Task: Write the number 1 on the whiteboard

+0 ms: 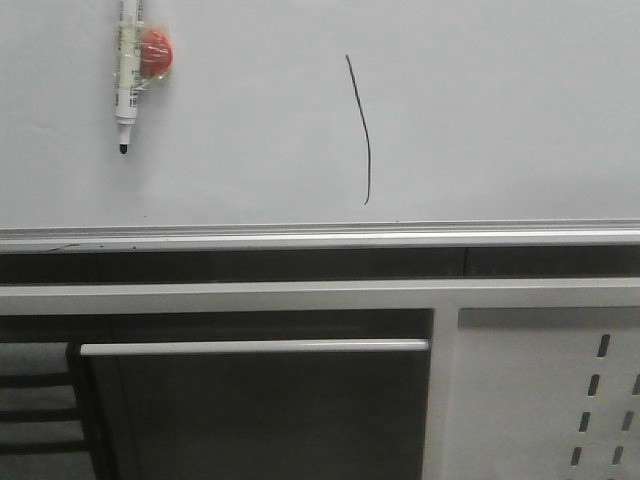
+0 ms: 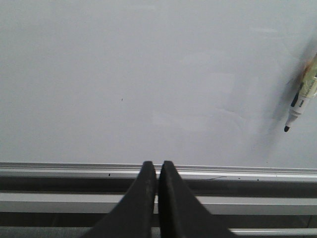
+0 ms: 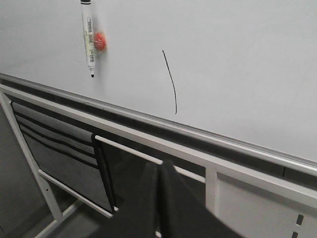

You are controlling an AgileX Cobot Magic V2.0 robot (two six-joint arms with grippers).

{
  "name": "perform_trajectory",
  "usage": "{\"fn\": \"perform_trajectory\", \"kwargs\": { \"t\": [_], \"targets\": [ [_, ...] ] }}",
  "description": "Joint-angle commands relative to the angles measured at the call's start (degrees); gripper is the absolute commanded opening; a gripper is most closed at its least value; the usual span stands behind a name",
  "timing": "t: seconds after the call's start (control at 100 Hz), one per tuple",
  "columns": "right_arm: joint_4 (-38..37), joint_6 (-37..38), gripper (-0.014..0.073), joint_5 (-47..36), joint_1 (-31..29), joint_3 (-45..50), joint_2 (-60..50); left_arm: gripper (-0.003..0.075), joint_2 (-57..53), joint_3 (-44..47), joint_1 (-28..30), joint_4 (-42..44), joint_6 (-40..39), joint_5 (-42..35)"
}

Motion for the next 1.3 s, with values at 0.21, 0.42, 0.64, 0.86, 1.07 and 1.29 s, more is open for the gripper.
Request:
{"fn": "perform_trajectory", "kwargs": {
  "t": [0.21,0.42,0.64,0.86,1.07,1.29],
  "targets": [
    [-4.8,0.9,-0.0052,-12.0,-0.3,0.3,-0.3,-0.0020,-1.3,2.3,0.1,-0.5,-0.7,-4.0],
    [-28.1,21.5,-0.0052,-22.6,-7.1,6.6,-0.2,-0.0020,-1.3,2.3,0.1,-0.5,-0.7,-4.0],
    [-29.6,23.5,-0.0052,-29.4,-16.3,16.4,-0.8,-0.0020,-1.3,2.3,0.1,-0.5,-0.7,-4.0],
    [-32.2,25.2,-0.0052,-25.6,-16.3,17.9,-0.8,-0.0020,-1.3,2.3,0.1,-0.5,-0.7,-4.1],
    [-32.2,25.2,-0.0052,-23.9,-16.3,17.9,-0.8,-0.0020,-1.3,2.3,0.1,-0.5,-0.7,-4.1],
    [-32.2,25.2,-0.0052,-23.9,-16.3,17.9,-0.8,-0.0020,-1.3,2.3,0.1,-0.5,-0.7,-4.1]
  ]
}}
